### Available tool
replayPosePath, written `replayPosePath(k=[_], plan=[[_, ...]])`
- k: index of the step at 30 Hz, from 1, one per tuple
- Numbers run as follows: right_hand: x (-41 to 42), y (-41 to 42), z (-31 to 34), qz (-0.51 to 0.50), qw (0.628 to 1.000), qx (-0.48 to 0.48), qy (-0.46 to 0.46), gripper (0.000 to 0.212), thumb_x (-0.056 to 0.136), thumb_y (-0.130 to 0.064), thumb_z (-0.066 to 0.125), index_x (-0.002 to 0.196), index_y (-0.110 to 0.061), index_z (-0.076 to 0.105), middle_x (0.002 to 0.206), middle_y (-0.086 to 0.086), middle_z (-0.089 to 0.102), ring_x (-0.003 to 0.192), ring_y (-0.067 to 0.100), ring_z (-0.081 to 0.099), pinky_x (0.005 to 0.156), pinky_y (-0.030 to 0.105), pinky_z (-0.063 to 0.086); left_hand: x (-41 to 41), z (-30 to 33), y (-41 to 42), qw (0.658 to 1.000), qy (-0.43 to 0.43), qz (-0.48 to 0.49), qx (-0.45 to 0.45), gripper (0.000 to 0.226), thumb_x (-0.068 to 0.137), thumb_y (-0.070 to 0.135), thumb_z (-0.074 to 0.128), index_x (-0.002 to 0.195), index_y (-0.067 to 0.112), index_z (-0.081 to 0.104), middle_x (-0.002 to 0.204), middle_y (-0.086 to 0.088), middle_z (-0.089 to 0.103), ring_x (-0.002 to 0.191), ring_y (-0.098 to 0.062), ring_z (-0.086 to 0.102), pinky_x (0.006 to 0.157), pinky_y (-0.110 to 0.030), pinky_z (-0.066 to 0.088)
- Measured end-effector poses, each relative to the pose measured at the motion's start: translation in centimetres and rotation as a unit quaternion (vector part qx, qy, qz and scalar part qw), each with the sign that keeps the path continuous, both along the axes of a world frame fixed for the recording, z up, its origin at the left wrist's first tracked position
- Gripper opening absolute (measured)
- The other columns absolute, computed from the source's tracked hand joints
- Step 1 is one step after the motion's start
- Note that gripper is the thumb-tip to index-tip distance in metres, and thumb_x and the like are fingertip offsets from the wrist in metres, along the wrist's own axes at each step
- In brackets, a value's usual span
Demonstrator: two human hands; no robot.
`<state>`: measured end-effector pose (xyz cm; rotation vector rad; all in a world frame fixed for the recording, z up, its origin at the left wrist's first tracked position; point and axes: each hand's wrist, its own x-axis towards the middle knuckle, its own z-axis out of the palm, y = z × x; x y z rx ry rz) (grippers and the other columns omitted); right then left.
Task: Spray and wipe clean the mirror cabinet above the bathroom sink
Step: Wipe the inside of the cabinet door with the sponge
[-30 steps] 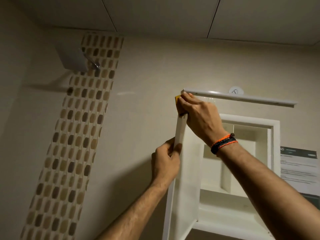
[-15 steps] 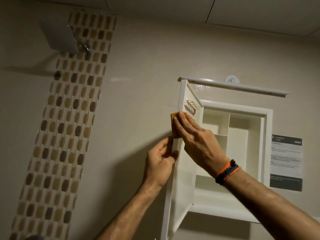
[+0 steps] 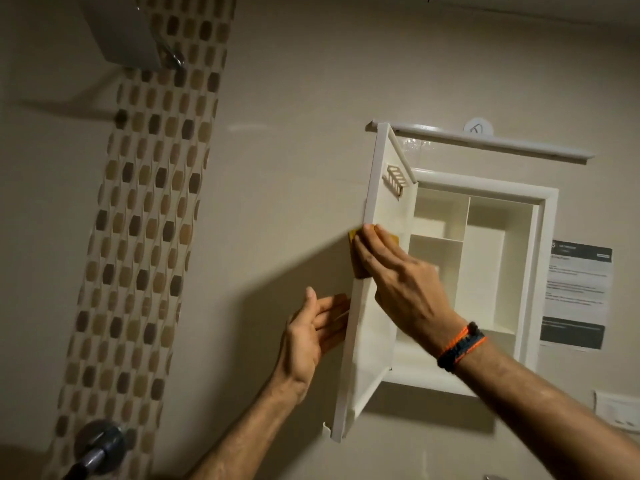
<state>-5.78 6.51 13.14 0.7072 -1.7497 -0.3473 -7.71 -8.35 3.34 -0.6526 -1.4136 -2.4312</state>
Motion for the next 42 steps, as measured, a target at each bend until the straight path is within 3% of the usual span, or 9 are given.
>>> replayPosePath(k=[8,13,16,20,25,33,38,40,42], plan=[[0.8,0.0,-11.8,0.021,0.998,-0.009,-0.065,0.055,0.082,0.004,0.029,0.129,0.003,0.060,0.139,0.019,0.054,0.127,0.035,0.053,0.091,0.034,0.053,0.2,-2.9,-0.8,0.998,-0.050,-0.045,0.008,0.080,0.077,0.073,0.032,0.115,0.010,0.064,0.120,-0.013,0.069,0.113,-0.021,0.066,0.096,-0.033,0.051],[2.0,-0.4,-8.9,0.004,0.998,-0.019,-0.065,0.052,0.082,-0.007,0.032,0.116,-0.005,0.071,0.124,0.011,0.067,0.114,0.029,0.065,0.070,0.031,0.059,0.4,-3.9,-0.6,0.996,-0.084,-0.030,-0.014,0.078,0.091,0.068,0.022,0.114,0.006,0.063,0.118,-0.016,0.067,0.109,-0.023,0.065,0.093,-0.033,0.052],[1.8,-0.6,-6.7,-0.024,0.995,-0.033,-0.088,0.053,0.090,-0.011,0.025,0.123,-0.006,0.066,0.133,0.010,0.062,0.126,0.030,0.056,0.075,0.038,0.060,0.4,-4.5,-0.3,0.994,-0.097,-0.023,-0.046,0.084,0.093,0.068,0.017,0.120,0.003,0.062,0.115,-0.016,0.069,0.101,-0.020,0.068,0.084,-0.028,0.054],[2.1,-0.3,-8.8,-0.059,0.996,-0.005,-0.063,0.056,0.086,-0.003,0.024,0.128,-0.001,0.062,0.136,0.015,0.058,0.124,0.032,0.057,0.067,0.036,0.059,0.5,-5.7,-0.4,0.991,-0.111,-0.030,-0.062,0.088,0.094,0.069,0.013,0.125,0.001,0.060,0.117,-0.017,0.067,0.103,-0.022,0.066,0.089,-0.031,0.052],[3.0,0.0,-16.0,-0.050,0.996,0.030,-0.073,0.050,0.089,-0.003,0.030,0.126,0.001,0.062,0.134,0.018,0.058,0.123,0.034,0.058,0.091,0.037,0.054,0.5,-7.1,-0.8,0.991,-0.115,-0.054,-0.042,0.082,0.094,0.069,0.014,0.115,0.006,0.061,0.123,-0.017,0.064,0.116,-0.026,0.061,0.104,-0.038,0.045],[3.5,-0.6,-23.6,-0.087,0.990,0.046,-0.097,0.051,0.087,-0.003,0.031,0.126,-0.001,0.063,0.132,0.019,0.060,0.121,0.034,0.059,0.099,0.039,0.051,0.1,-7.4,-1.3,0.989,-0.114,-0.046,-0.079,0.079,0.092,0.073,0.014,0.112,0.014,0.063,0.126,-0.013,0.062,0.125,-0.028,0.055,0.111,-0.041,0.040],[3.9,-0.5,-24.7,-0.036,0.988,-0.007,-0.149,0.047,0.083,0.000,0.049,0.129,-0.002,0.062,0.135,0.017,0.058,0.123,0.031,0.058,0.087,0.036,0.057,0.0,-7.6,-1.2,0.990,-0.106,-0.036,-0.090,0.077,0.093,0.070,0.016,0.115,0.012,0.063,0.130,-0.016,0.062,0.123,-0.026,0.058,0.112,-0.043,0.040],[4.0,-0.4,-24.4,0.022,0.975,-0.077,-0.207,0.059,0.071,0.007,0.065,0.128,-0.006,0.063,0.135,0.012,0.059,0.123,0.028,0.058,0.080,0.037,0.060,0.0,-7.6,-1.1,0.990,-0.101,-0.033,-0.097,0.075,0.093,0.070,0.018,0.112,0.014,0.064,0.126,-0.013,0.064,0.120,-0.024,0.060,0.110,-0.042,0.041],[4.2,-0.4,-23.9,0.096,0.943,-0.190,-0.254,0.064,0.066,0.006,0.067,0.126,-0.014,0.066,0.133,0.005,0.062,0.120,0.022,0.061,0.086,0.035,0.059,0.1,-7.6,-1.0,0.990,-0.090,-0.028,-0.105,0.073,0.091,0.071,0.022,0.112,0.016,0.065,0.123,-0.011,0.065,0.117,-0.023,0.062,0.108,-0.041,0.044]])
